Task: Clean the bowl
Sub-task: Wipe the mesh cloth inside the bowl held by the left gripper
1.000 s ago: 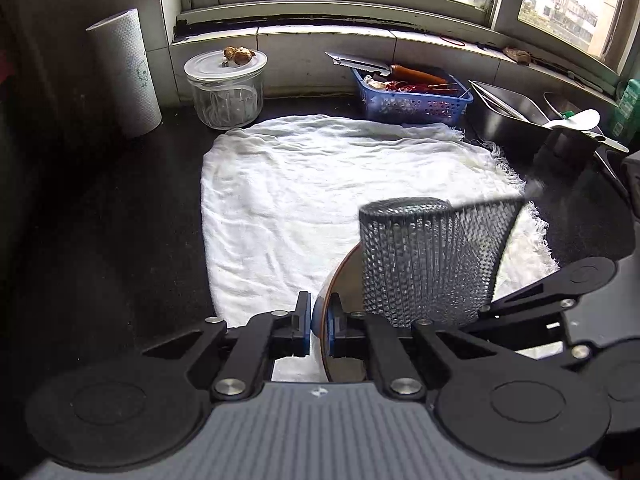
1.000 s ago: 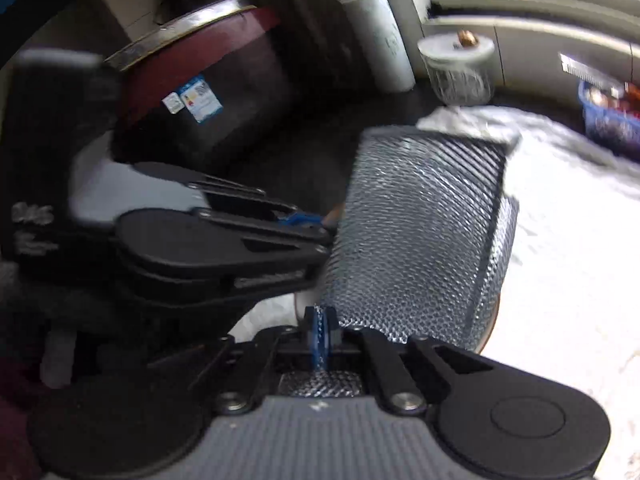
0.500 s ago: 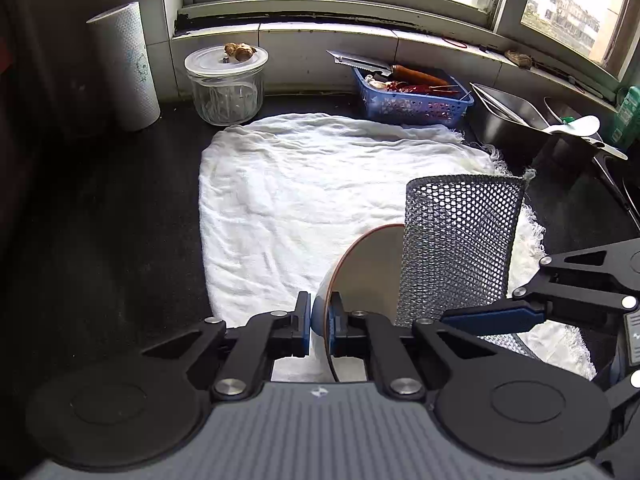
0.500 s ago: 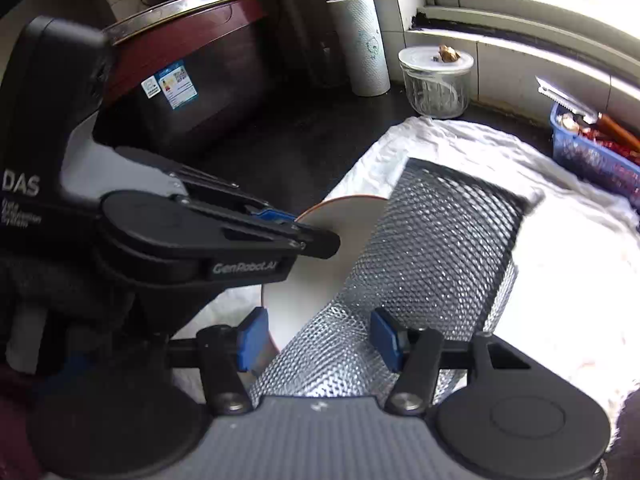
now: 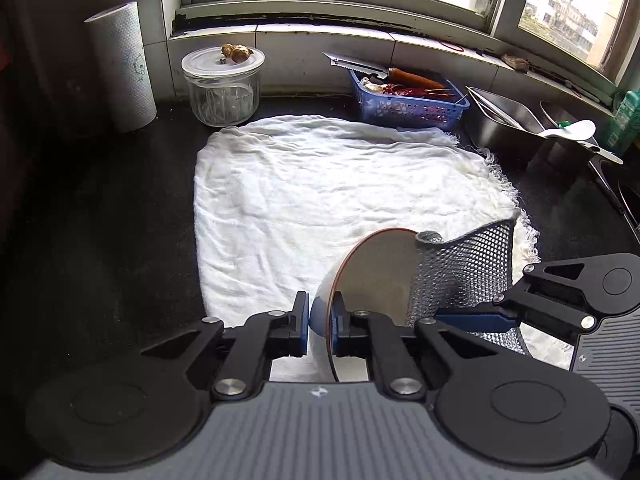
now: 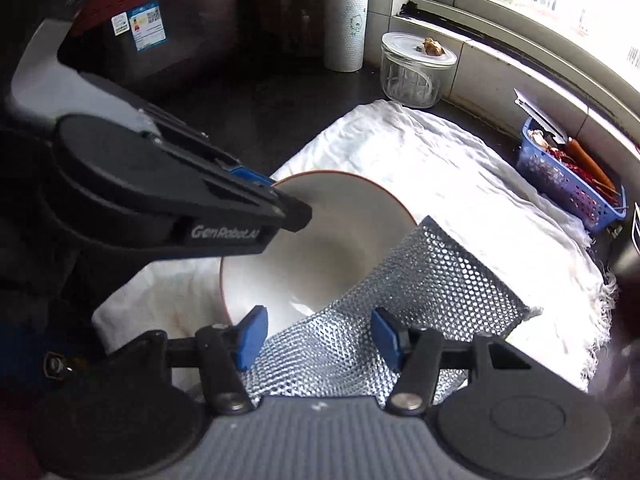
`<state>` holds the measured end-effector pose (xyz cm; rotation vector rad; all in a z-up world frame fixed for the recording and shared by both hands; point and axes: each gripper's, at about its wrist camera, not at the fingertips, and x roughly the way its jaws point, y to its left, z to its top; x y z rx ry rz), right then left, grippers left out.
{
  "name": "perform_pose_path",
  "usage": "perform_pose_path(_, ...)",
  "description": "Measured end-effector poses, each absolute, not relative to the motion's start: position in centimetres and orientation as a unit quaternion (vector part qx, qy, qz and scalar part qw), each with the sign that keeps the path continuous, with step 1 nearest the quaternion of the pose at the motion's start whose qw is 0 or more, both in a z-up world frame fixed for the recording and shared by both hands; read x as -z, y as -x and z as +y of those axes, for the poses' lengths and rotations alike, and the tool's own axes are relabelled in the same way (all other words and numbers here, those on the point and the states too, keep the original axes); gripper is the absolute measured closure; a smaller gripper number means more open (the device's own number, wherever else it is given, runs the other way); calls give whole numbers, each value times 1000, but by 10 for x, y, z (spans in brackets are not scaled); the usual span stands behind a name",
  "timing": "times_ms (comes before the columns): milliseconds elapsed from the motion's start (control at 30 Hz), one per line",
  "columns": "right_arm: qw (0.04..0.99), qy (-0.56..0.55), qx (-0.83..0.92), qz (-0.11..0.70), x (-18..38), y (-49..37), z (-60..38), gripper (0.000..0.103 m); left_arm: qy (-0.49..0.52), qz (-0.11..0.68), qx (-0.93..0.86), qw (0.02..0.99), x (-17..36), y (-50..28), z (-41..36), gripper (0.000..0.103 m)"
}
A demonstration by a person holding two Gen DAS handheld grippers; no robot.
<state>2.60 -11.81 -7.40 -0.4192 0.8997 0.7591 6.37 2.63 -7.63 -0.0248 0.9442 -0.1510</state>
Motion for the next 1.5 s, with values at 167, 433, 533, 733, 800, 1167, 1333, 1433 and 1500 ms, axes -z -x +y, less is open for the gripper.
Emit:
perform_pose_path(167,808,229,-346,419,75,-29,-115,51,13,456,73,887,77,-63,27,92)
perform_pose_path(433,803,255,-339,420,84,-42,-114,85,7,451,82,888,75,-62,20,89)
perform_pose_path(533,801,265,-336,420,88,-46,-114,95,6,450,85,889,75,-61,19,89)
perform_pose_path(733,809,108,-345,464,84,-79,-144,99,27,466,80,881,81,-62,27,89)
perform_pose_path(800,806,22,-353,475,83,-97,-160,99,22,467,77,881,82,-60,27,89)
perform_pose_path(1167,796,-78,-394,454,115,-120,-152,99,27,469,76,879,80,-60,26,89)
perform_pose_path(1333,800,12,-406,441,116,-107,-134,99,17,480,85,873,80,-66,27,89)
perform_pose_path(1433,795,91,-427,421,115,-93,-122,99,-1,479,84,874,79,-69,26,89)
perform_pose_path(1500,785,142,-446,406,114,-82,-113,99,-15,477,88,874,77,-71,23,88)
